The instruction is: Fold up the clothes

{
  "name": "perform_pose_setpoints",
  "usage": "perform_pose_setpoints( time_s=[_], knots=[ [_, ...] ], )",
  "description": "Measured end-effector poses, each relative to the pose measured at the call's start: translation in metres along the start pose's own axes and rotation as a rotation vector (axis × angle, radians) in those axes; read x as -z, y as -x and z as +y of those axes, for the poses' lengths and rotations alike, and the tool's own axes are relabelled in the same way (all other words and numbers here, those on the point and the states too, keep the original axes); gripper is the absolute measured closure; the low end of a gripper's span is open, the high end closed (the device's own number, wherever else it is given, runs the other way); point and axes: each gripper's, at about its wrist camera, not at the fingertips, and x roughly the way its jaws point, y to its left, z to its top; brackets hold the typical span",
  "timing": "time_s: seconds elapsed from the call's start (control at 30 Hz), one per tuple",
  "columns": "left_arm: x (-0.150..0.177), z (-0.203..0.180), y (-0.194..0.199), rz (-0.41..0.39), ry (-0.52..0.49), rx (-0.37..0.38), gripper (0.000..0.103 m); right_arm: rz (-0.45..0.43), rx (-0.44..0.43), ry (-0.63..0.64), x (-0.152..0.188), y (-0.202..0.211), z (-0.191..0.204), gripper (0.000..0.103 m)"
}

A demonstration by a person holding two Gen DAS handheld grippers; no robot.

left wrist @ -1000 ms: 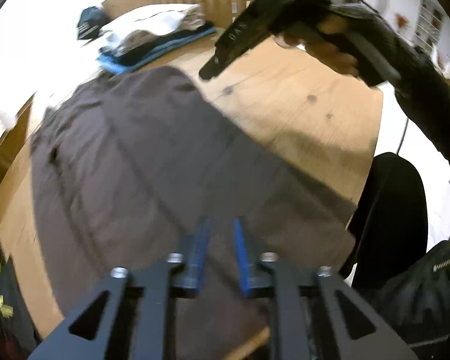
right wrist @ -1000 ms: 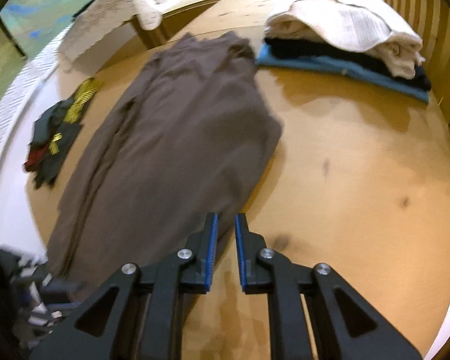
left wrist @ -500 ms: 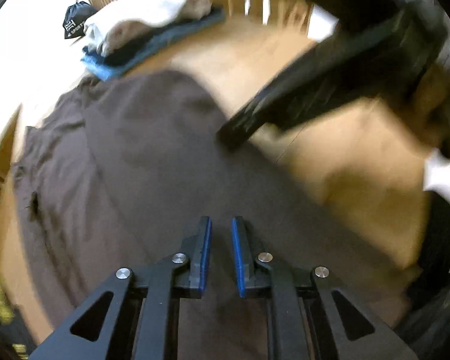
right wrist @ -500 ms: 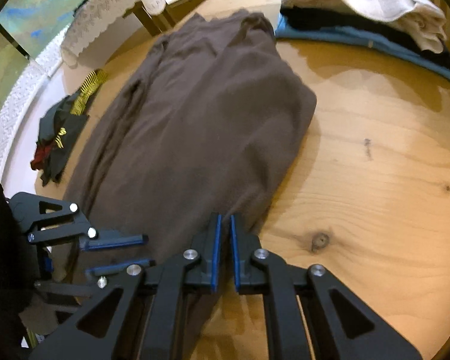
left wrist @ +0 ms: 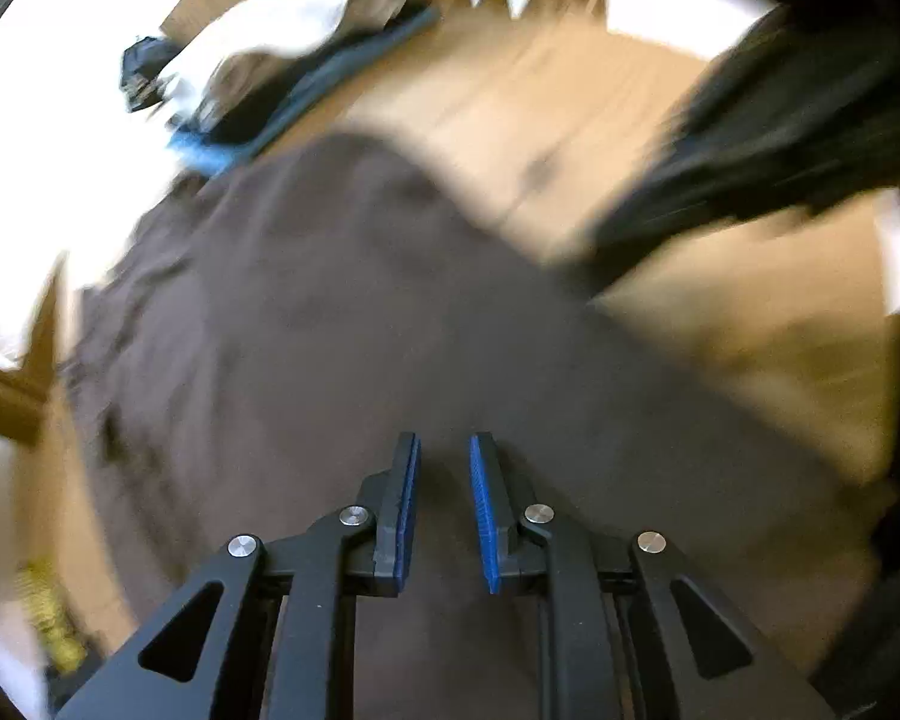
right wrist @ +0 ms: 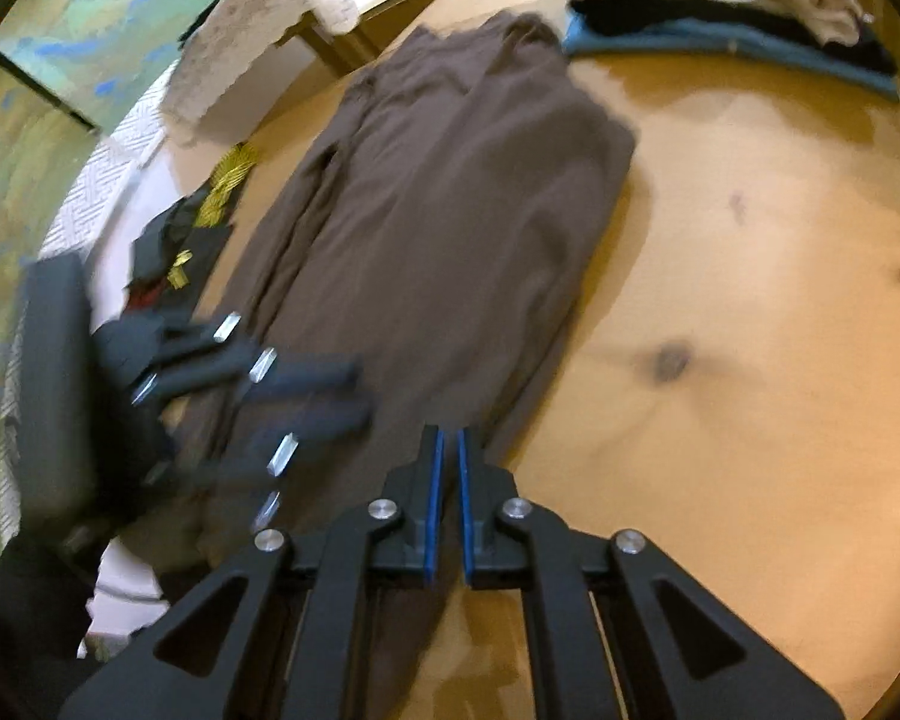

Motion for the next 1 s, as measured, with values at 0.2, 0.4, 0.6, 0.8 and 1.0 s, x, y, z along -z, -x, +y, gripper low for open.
perform_pose_setpoints(
  time_s=[0.2,0.4,0.6,0.8,1.0],
  knots=[
    [-0.002,0.009,0.0,0.0,0.011,-0.019,0.084,0.072,-0.161,0.001,0.057,-0.014,0.023,0.098],
    [-0.002,0.009,-0.002,0.0,0.0,-0.022,0.083,0.182,-0.251,-0.052,0.093,-0.036,0.028,0.097],
    [-0.001,0.008,-0.003,0.0,-0.015,-0.02,0.081,0.062,-0.207,-0.045,0.092,0.002,0.018,0.096],
    [-0.019,-0.029,0.001,-0.055,-0.061,0.194,0.077,0.058,-0.151,-0.073,0.081,-0.009,0.009,0.096],
    [-0.028,-0.034,-0.021,-0.012,-0.095,0.127,0.066,0.141,-0.163,-0.035,0.104,-0.009,0.01,0.096]
  ],
)
